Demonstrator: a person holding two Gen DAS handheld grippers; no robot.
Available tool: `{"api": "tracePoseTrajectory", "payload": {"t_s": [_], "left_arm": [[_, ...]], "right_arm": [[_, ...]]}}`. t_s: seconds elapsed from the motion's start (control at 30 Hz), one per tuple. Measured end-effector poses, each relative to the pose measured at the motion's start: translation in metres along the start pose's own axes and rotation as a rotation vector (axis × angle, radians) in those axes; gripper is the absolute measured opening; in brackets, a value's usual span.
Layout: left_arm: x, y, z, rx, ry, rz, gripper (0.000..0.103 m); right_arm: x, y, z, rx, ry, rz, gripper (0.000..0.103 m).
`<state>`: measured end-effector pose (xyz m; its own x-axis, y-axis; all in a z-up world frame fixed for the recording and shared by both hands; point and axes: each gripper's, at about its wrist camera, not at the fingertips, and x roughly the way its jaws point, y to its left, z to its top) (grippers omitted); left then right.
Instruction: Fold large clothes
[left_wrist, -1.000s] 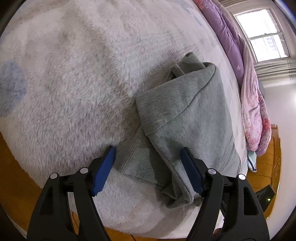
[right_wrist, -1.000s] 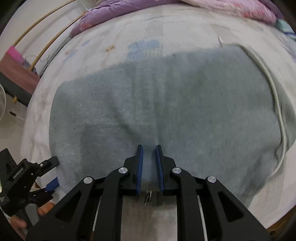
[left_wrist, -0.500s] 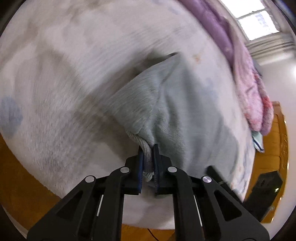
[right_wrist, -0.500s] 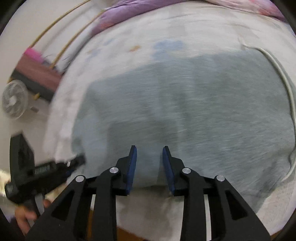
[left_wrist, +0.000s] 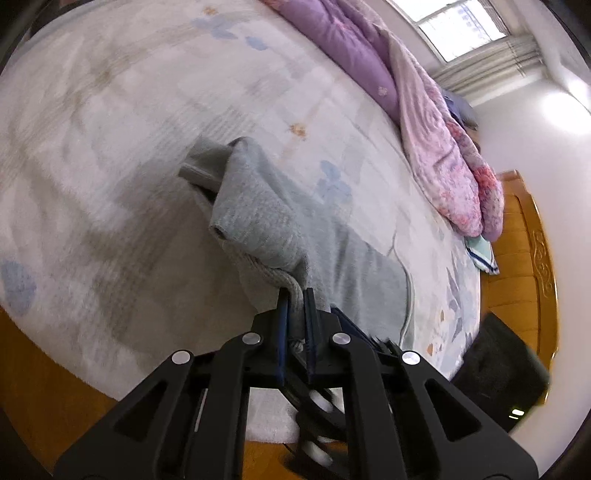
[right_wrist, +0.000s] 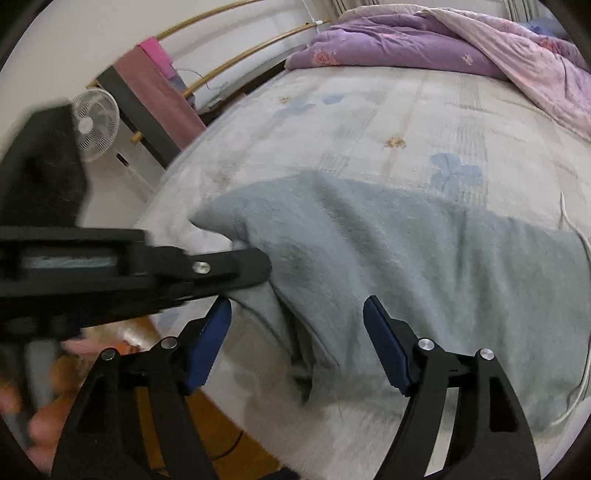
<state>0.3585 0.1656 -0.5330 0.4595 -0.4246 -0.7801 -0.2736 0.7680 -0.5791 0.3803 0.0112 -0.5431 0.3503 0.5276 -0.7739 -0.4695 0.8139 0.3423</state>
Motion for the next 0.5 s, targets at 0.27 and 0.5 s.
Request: {"api": "tracePoseTrajectory", "payload": {"t_s": [0.27,0.5], "left_arm": [[-0.007,-0.047,0.007,0.141,-0.044,-0.076,0.003],[-0.016,-0.087,0.006,0.208,-0.148,-0.051,0.014]], "right_arm": [[0.009,-0.031,0.017,0.223,-0.031,-0.004,0.015],[-0.036,-0.109,-0.004,0.713,-0.167,0.183,0.014]]}}
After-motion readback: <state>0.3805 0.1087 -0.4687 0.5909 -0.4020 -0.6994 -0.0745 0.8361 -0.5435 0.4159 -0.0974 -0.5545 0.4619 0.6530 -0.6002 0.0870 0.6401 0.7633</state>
